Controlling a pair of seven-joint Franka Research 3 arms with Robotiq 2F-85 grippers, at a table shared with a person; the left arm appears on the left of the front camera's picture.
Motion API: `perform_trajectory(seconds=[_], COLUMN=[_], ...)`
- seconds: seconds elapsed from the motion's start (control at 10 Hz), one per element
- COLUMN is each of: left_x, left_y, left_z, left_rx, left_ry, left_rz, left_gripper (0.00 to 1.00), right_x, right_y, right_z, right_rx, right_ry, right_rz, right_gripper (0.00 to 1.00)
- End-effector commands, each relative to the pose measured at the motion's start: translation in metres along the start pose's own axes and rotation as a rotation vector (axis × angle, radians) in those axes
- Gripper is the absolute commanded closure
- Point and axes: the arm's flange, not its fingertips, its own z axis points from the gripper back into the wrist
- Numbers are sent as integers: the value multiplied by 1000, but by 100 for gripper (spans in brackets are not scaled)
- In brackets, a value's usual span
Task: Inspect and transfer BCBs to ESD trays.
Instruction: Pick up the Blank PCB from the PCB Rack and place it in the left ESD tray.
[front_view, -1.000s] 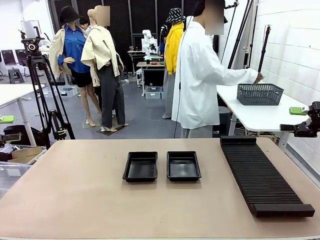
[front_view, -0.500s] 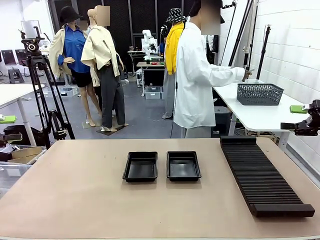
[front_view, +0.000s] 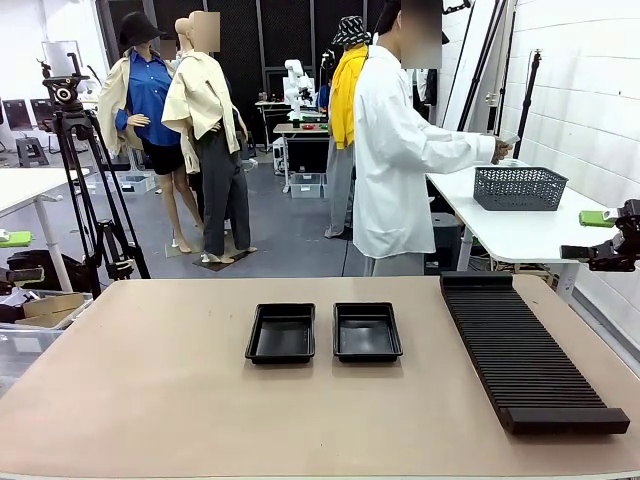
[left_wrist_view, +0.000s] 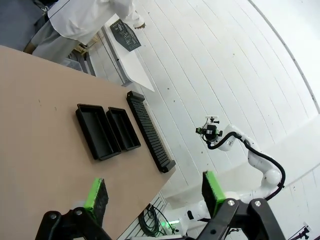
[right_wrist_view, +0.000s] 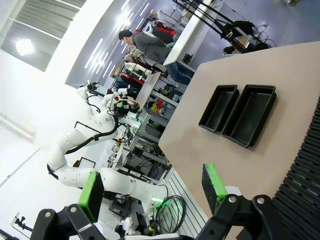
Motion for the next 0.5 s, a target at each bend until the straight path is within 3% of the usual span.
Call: perform_trajectory(seconds=[0.0, 0.4], left_x=[6, 13], left_y=[2, 4], left_z=[4, -1], left_rx=[-38, -96], left_ry=[18, 97], left_rz=[72, 185], left_gripper=[0, 0], right_x=[9, 18], right_y=[-11, -26], right_z=[5, 14], right_rx=[-6, -4], right_ry=[-17, -7], right_rz=[-35, -143], right_gripper=[0, 0])
